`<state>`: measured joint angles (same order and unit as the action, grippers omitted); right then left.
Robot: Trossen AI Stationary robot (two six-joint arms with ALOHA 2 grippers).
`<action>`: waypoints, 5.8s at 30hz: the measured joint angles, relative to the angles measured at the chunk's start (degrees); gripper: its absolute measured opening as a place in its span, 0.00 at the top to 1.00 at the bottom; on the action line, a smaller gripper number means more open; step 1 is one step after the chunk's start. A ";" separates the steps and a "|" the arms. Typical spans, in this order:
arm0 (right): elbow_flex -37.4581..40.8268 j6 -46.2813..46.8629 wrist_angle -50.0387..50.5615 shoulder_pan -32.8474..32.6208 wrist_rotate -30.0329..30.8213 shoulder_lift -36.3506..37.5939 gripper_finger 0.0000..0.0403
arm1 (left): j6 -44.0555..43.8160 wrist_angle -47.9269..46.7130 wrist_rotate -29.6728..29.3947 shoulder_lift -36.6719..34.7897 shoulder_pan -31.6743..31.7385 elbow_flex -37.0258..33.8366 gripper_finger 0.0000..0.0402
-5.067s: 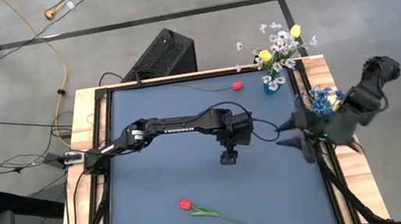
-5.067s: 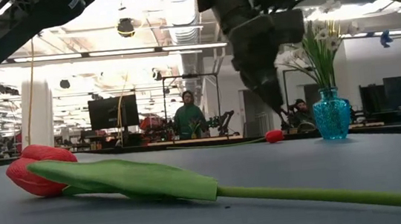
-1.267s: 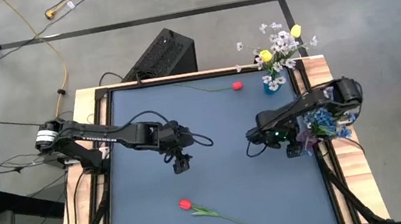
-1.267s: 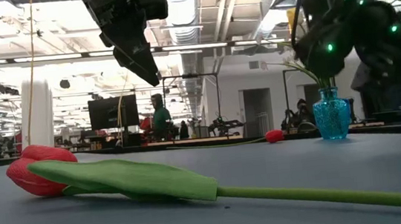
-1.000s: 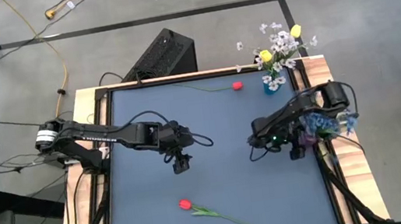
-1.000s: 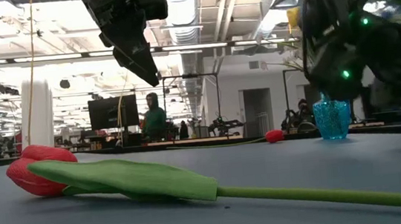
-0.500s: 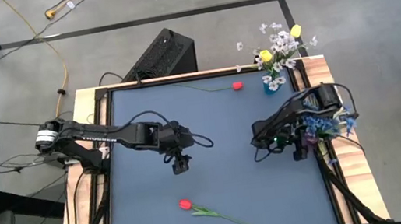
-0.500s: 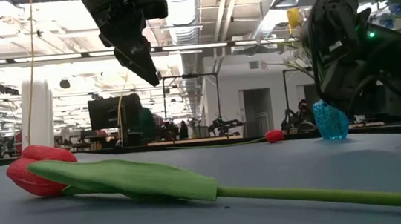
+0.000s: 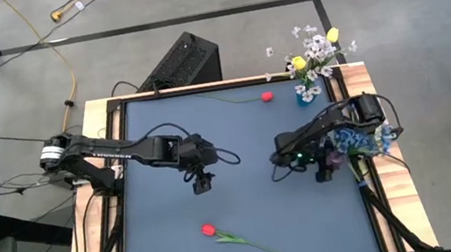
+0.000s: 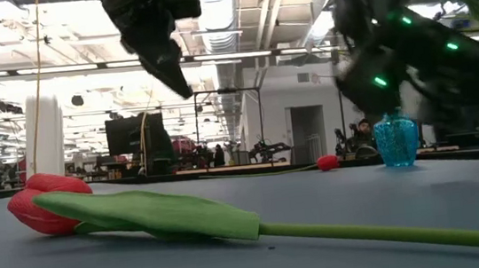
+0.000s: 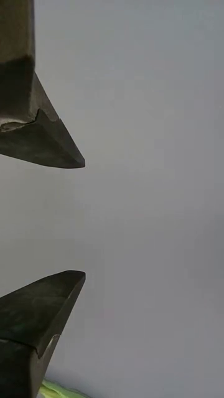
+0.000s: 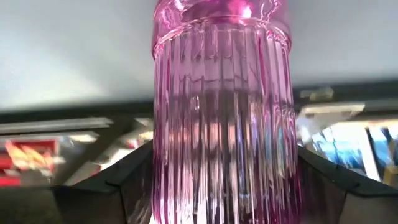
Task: Sort flowers into vase by color
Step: Adjust the violet vase, then put the bottom red flower into the violet vase
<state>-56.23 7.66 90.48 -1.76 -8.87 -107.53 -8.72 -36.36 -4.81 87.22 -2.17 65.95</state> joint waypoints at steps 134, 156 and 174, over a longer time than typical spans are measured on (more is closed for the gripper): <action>-41.85 61.41 -47.37 -50.55 26.52 -0.27 0.04 | -4.90 -0.56 -5.15 4.83 -29.10 12.48 0.32; -41.88 66.28 -49.91 -43.97 39.42 -20.19 0.14 | -11.77 1.95 -13.51 4.76 -37.74 8.16 0.32; -42.20 60.99 -47.17 -45.03 37.99 -25.90 0.59 | -17.19 5.46 -13.48 4.57 -38.56 6.27 0.32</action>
<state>-98.43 68.65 43.31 -46.79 29.12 -133.42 -25.91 -30.89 -18.28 91.79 -40.73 72.23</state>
